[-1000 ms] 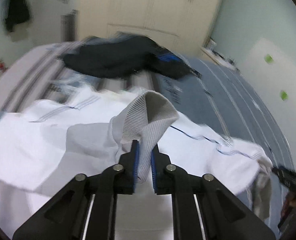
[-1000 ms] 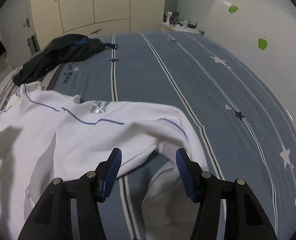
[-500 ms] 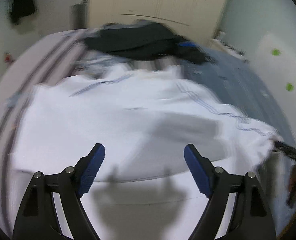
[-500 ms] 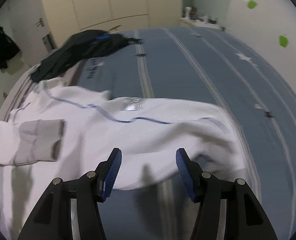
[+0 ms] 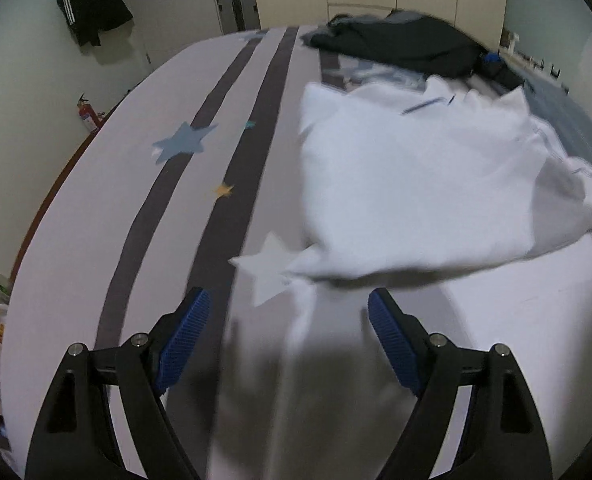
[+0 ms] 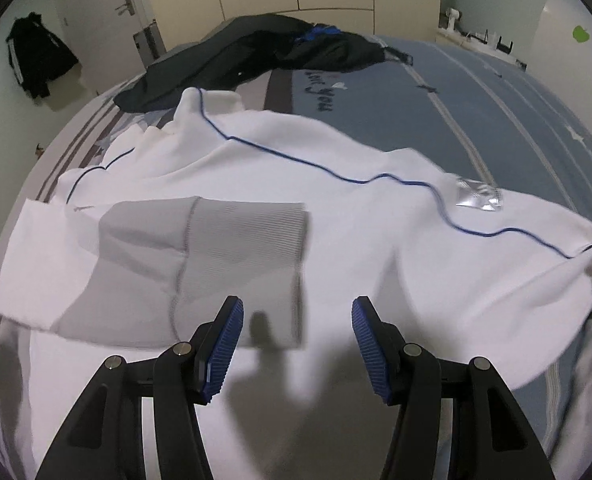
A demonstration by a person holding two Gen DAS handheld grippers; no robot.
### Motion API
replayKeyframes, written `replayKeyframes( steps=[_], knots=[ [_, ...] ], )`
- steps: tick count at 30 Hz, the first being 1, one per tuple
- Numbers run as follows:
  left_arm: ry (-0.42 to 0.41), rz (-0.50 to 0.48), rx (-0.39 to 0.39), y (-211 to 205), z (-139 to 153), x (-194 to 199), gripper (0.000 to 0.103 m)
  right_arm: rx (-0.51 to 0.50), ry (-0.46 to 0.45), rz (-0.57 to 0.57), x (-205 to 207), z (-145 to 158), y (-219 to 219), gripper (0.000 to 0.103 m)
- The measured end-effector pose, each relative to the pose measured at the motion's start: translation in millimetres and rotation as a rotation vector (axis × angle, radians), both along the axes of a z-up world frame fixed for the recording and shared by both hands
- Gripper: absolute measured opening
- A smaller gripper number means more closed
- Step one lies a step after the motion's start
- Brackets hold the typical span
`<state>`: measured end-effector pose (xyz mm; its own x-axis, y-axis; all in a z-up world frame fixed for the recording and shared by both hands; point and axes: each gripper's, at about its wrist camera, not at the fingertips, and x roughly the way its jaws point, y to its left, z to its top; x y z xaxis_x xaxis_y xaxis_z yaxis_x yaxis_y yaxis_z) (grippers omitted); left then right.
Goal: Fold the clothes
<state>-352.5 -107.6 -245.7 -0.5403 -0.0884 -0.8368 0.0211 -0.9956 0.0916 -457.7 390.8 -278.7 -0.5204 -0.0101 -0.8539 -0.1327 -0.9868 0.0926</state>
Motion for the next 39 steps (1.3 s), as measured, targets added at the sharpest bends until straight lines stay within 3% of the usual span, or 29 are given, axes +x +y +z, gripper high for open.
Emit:
replayKeyframes(
  steps=[4, 8, 13, 14, 17, 20, 24, 30, 34, 39],
  knots=[
    [-0.021, -0.035, 0.028, -5, -17, -9, 0.080, 0.008, -0.004, -0.004, -15, -4, -18, 0.053],
    [-0.012, -0.061, -0.048, 5, -29, -20, 0.080, -0.012, 0.004, 0.006, -24, -8, -32, 0.053],
    [0.005, -0.018, -0.069, -15, -32, -29, 0.080, 0.005, -0.010, 0.031, -32, -17, -45, 0.053],
    [0.012, 0.010, -0.065, -25, -30, -30, 0.080, 0.011, -0.012, 0.035, -32, -18, -46, 0.053],
    [0.019, 0.059, 0.052, -54, -29, -30, 0.080, 0.027, -0.019, 0.048, -32, -24, -49, 0.053],
    [-0.004, 0.063, 0.120, -63, -30, -32, 0.080, 0.044, -0.026, 0.060, -32, -29, -52, 0.053],
    [-0.036, 0.052, 0.031, -67, -32, -27, 0.080, 0.065, -0.030, 0.069, -32, -33, -52, 0.058],
    [-0.013, 0.207, 0.110, -119, -15, -10, 0.080, 0.084, -0.026, 0.058, -29, -32, -42, 0.062],
    [0.046, 0.150, 0.139, -99, 7, -39, 0.080, 0.096, -0.036, 0.028, -21, -31, -35, 0.062],
    [0.118, 0.054, 0.150, -62, 18, -101, 0.080, 0.084, 0.043, 0.053, -17, -11, -35, 0.062]
  ],
)
